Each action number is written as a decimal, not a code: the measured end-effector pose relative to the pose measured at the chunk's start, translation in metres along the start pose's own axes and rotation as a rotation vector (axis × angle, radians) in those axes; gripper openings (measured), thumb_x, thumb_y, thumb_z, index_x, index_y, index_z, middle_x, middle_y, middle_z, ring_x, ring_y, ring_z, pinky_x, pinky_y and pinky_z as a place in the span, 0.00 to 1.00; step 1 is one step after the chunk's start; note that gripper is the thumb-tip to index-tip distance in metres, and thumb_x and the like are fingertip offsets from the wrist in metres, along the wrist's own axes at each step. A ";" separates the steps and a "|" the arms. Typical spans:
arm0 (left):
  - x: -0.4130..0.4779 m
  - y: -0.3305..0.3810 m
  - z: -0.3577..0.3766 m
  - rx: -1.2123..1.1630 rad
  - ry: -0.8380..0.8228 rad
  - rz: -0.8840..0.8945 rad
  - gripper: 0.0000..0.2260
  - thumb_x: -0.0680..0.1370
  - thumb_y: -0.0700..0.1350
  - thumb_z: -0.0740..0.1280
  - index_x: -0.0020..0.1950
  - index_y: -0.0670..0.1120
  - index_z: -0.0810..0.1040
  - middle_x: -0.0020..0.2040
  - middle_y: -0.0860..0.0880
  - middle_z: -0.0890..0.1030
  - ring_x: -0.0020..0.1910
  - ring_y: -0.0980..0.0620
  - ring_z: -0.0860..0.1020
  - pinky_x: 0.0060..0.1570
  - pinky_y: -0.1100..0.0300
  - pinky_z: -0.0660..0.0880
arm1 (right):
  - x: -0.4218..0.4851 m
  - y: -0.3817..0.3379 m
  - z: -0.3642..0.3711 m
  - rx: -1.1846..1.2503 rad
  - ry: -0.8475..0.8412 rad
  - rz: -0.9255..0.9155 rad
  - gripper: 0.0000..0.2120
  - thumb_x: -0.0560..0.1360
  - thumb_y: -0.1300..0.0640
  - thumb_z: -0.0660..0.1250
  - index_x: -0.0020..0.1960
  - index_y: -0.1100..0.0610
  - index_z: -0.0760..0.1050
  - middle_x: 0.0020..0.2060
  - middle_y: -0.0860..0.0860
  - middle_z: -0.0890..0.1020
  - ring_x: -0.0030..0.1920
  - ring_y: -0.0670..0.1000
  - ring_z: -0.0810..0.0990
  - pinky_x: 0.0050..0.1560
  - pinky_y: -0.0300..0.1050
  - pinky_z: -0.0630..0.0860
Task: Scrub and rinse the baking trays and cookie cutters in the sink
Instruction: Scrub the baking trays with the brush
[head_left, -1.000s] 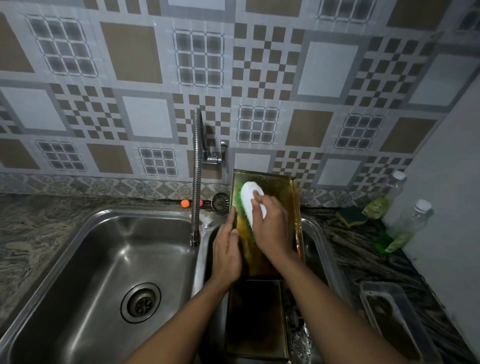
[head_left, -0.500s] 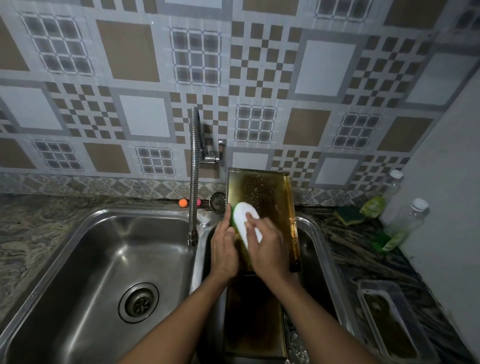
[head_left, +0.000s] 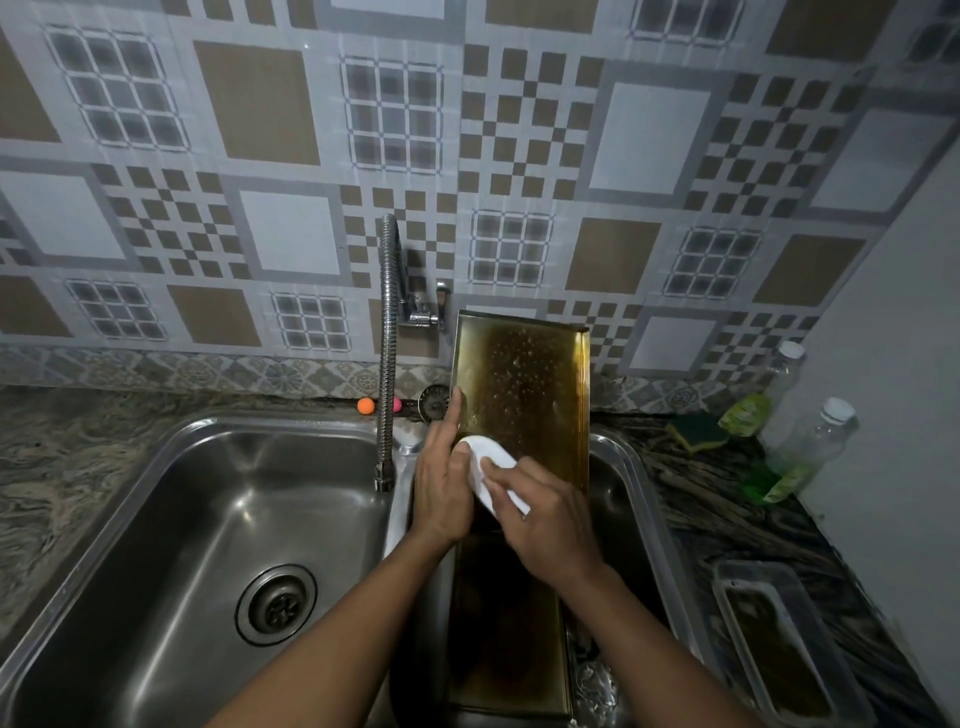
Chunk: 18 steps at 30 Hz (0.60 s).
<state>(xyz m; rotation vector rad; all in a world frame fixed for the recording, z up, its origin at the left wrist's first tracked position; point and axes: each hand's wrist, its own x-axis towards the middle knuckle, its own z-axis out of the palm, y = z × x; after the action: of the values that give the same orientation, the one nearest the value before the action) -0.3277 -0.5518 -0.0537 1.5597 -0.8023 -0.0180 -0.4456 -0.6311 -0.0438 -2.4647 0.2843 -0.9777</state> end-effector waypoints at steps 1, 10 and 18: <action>0.003 0.001 -0.002 0.008 0.004 0.012 0.32 0.77 0.64 0.49 0.78 0.49 0.60 0.67 0.63 0.68 0.67 0.68 0.67 0.62 0.66 0.64 | -0.003 -0.001 -0.001 -0.008 -0.043 -0.034 0.12 0.79 0.51 0.65 0.61 0.49 0.79 0.42 0.46 0.79 0.38 0.48 0.80 0.33 0.46 0.76; 0.007 0.004 -0.020 0.300 -0.029 0.185 0.33 0.76 0.45 0.65 0.79 0.53 0.56 0.49 0.51 0.72 0.38 0.54 0.72 0.38 0.59 0.73 | -0.027 0.031 -0.027 -0.028 -0.003 0.136 0.13 0.77 0.51 0.66 0.60 0.49 0.80 0.42 0.43 0.79 0.40 0.42 0.78 0.35 0.39 0.73; 0.010 0.015 -0.009 0.239 0.051 0.219 0.33 0.75 0.36 0.70 0.78 0.44 0.61 0.56 0.43 0.76 0.52 0.57 0.73 0.56 0.77 0.66 | -0.032 0.017 -0.022 -0.094 -0.057 0.069 0.13 0.77 0.50 0.65 0.61 0.49 0.80 0.41 0.45 0.79 0.37 0.45 0.78 0.33 0.36 0.70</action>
<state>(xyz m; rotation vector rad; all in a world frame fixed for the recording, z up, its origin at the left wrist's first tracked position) -0.3226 -0.5480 -0.0347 1.6794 -0.9580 0.2853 -0.4846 -0.6422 -0.0568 -2.5444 0.4020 -0.8827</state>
